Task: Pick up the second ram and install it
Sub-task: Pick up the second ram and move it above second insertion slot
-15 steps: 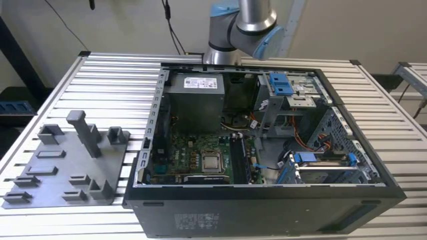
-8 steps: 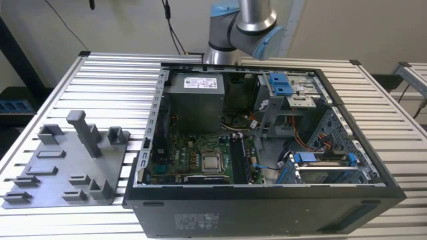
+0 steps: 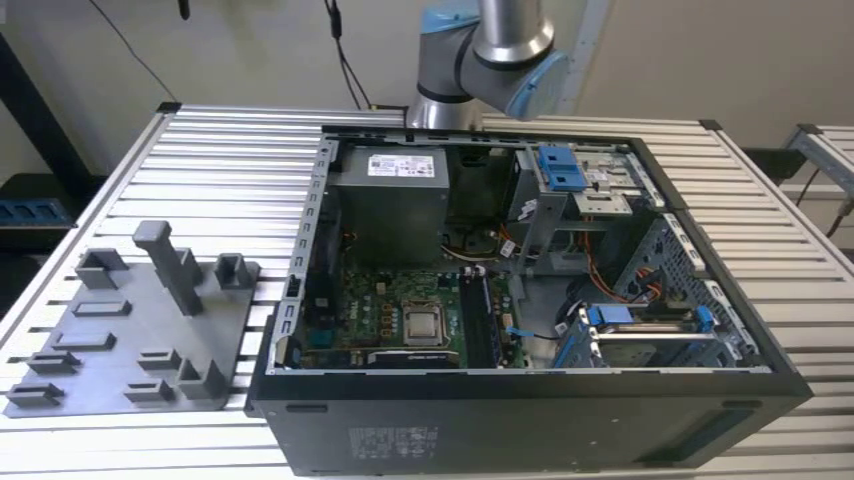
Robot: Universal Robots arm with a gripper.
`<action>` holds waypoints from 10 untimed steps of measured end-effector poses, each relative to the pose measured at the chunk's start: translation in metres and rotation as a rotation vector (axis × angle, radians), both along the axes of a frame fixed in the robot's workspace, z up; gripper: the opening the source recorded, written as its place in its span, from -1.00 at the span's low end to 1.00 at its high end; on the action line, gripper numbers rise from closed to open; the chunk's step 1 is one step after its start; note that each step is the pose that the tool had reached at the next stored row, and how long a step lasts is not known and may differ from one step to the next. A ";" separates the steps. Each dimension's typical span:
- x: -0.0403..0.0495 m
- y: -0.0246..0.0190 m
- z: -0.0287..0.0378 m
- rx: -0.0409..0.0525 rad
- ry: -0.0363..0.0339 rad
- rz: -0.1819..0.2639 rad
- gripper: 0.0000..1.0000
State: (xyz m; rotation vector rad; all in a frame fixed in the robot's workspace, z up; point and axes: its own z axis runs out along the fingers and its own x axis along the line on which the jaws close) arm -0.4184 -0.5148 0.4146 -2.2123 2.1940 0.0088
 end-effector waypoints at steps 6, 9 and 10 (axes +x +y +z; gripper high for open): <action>0.0115 0.0000 0.0002 -0.0001 0.0001 0.000 -0.73; 0.0197 0.0000 0.0002 -0.0001 0.0001 0.000 -0.73; 0.0222 0.0000 0.0002 -0.0001 0.0001 0.000 -0.73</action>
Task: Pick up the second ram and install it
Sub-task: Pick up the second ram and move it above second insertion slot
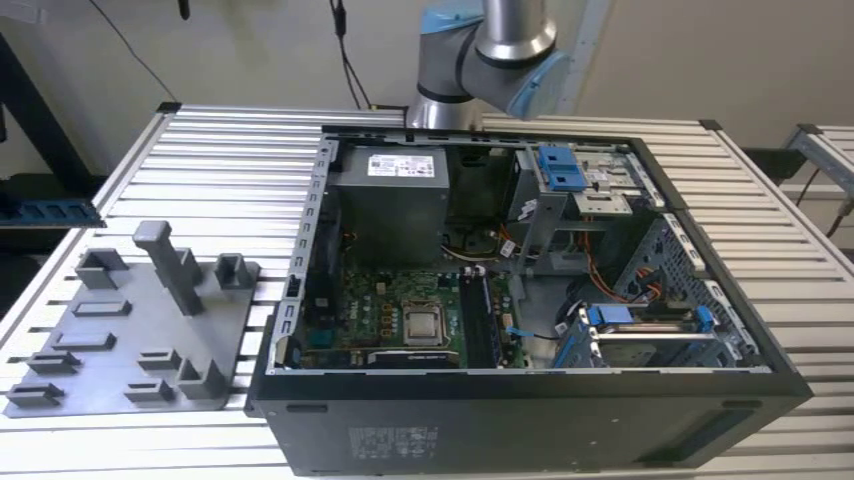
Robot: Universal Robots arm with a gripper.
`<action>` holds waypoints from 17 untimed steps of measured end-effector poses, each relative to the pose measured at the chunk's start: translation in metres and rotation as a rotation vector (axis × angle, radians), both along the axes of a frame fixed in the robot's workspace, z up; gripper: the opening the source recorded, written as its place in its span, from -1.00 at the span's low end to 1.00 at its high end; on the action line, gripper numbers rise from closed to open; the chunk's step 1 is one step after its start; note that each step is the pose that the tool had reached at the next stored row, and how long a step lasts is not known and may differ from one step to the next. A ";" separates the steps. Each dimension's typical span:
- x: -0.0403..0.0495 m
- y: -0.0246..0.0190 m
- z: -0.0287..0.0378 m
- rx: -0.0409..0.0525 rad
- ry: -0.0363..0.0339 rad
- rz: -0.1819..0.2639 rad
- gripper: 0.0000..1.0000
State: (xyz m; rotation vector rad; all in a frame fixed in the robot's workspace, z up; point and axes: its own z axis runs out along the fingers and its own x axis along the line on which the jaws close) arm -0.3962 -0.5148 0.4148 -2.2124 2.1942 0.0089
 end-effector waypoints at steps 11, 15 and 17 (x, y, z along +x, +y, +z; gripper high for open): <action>0.0329 0.0000 0.0000 0.0000 0.0000 0.000 -0.73; 0.0435 0.0000 0.0000 0.0000 -0.0001 0.000 -0.73; 0.0485 0.0000 0.0000 0.0000 0.0000 0.000 -0.73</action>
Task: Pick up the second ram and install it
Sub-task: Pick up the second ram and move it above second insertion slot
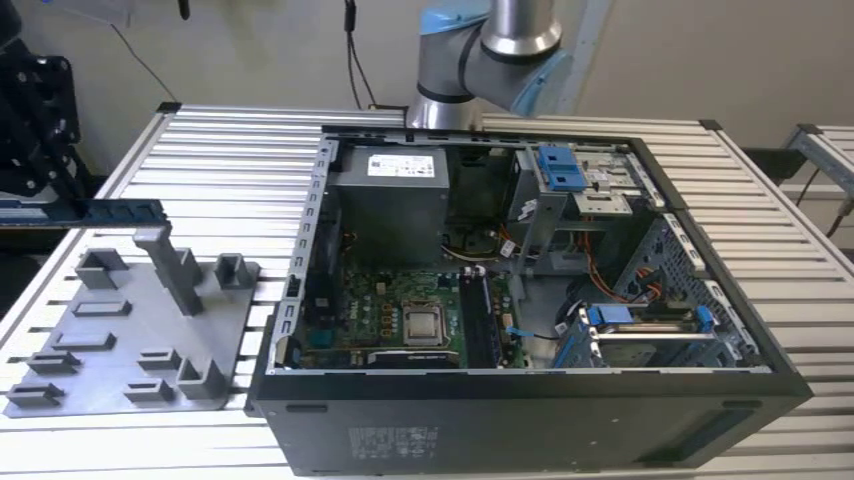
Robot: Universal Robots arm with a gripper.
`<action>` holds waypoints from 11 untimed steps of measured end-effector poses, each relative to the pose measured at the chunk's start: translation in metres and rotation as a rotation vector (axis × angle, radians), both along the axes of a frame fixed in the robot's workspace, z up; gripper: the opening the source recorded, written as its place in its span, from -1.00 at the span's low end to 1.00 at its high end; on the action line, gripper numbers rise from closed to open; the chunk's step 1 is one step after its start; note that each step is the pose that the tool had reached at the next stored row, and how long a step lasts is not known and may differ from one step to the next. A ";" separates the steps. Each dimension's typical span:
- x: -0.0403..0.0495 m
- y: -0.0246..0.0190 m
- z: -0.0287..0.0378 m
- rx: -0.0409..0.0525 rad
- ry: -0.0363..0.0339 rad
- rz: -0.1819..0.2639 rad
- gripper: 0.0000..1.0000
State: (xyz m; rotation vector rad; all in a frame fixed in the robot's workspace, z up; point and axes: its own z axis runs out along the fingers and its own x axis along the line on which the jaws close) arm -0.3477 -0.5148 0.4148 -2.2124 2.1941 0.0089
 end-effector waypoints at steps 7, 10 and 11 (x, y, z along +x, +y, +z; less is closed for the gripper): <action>0.0171 0.0000 0.0000 0.0000 0.0000 0.000 -0.73; 0.0244 0.0000 0.0000 0.0000 0.0000 0.000 -0.73; 0.0269 0.0000 0.0000 0.0000 0.0000 0.000 -0.73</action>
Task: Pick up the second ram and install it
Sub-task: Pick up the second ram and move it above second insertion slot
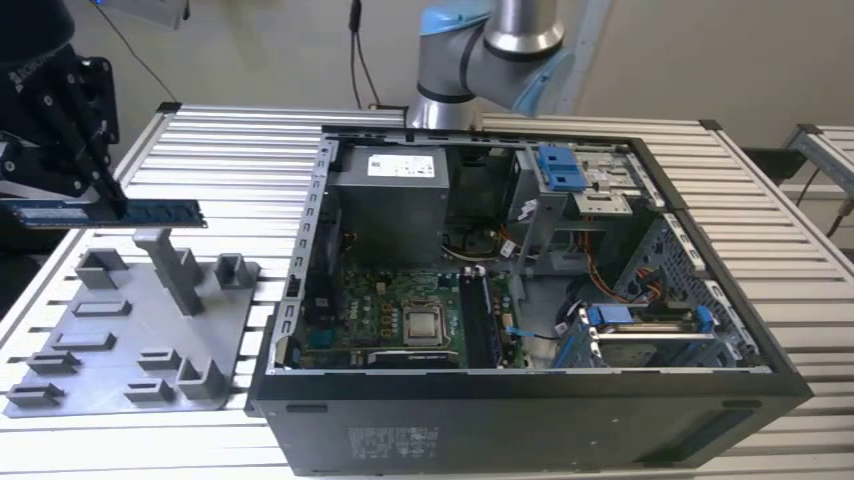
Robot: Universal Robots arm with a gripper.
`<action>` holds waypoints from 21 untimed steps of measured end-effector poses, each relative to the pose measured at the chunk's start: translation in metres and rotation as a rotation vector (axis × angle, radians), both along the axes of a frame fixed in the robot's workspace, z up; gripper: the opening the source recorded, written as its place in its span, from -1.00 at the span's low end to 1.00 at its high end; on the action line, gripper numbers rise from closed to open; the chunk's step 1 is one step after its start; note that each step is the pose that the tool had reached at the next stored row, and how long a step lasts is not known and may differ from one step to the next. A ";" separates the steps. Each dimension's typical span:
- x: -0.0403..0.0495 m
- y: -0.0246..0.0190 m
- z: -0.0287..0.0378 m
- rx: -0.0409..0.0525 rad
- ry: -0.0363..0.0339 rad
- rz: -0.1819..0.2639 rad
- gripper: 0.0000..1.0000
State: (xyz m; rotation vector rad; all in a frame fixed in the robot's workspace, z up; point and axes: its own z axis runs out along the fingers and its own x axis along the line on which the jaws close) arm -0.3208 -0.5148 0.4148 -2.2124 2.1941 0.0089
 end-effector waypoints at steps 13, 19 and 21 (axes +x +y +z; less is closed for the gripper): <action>0.0352 0.0000 0.0000 0.0000 0.0000 0.000 -0.73; 0.0528 0.0000 0.0000 0.0000 0.0000 0.000 -0.73; 0.0584 0.0000 0.0000 0.0000 0.0000 0.000 -0.73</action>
